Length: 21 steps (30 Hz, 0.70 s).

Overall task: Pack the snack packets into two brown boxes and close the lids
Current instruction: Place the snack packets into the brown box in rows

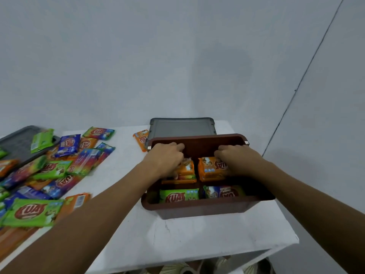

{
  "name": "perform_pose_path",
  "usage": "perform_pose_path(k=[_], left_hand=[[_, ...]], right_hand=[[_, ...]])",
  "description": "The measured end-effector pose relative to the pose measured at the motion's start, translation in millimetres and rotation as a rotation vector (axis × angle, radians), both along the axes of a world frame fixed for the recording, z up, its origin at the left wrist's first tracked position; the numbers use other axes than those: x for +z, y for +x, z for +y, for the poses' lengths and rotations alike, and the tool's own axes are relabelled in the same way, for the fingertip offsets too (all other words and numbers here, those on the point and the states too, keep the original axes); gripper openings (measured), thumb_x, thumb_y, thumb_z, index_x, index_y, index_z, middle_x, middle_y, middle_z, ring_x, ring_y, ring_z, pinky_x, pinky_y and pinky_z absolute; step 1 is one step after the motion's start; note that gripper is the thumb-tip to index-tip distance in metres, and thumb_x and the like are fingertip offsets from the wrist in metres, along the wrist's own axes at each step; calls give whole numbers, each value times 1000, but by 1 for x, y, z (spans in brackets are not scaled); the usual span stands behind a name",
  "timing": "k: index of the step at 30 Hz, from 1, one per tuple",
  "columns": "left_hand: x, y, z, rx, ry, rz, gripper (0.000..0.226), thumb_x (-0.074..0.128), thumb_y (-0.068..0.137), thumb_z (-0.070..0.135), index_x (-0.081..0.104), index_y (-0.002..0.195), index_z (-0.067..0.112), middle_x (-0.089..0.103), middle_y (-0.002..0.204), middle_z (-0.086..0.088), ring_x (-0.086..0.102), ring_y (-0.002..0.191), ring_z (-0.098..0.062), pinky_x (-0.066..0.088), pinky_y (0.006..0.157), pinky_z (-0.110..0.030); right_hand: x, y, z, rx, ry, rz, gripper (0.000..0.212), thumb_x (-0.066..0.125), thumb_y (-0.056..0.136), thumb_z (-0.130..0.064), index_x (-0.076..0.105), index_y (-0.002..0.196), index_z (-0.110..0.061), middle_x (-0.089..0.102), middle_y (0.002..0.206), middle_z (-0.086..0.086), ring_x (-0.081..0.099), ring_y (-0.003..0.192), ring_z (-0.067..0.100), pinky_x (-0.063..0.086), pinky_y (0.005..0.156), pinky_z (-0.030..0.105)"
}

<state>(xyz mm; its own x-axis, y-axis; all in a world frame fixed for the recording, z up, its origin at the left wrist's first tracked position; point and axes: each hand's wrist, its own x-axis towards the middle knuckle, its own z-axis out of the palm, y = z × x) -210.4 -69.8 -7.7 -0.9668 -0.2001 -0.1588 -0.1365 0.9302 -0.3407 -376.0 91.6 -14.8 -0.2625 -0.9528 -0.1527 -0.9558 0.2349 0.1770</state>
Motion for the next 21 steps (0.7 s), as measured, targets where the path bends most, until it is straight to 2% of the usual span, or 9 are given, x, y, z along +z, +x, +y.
perform_pose_path(k=[5,11,14,21], left_hand=[[-1,-2,3,86,15,-16,61,73,76,55,59,121,16,53,117,-4,60,97,-25,38,63,-35],[-5,-1,4,86,-38,-27,62,67,78,60,58,121,17,59,118,-4,61,100,-26,42,69,-35],[-7,-2,4,66,-57,-44,71,68,76,63,53,128,17,58,120,-4,60,103,-26,40,69,-35],[-7,-3,3,55,-96,-53,64,68,80,55,51,130,19,57,122,-3,61,103,-25,38,66,-35]], right_hand=[[-5,-3,0,-15,-23,14,48,65,84,-47,50,123,-25,62,120,-1,62,101,20,52,83,36],[-5,-4,-1,-1,-30,32,50,66,85,-45,48,126,-23,61,122,1,63,102,21,52,83,36],[-5,-3,-1,3,-21,36,57,68,82,-50,46,128,-24,61,124,-1,63,104,20,50,82,34],[-7,-3,-4,9,-8,92,77,73,77,-54,38,139,-24,60,127,2,62,109,22,51,86,36]])
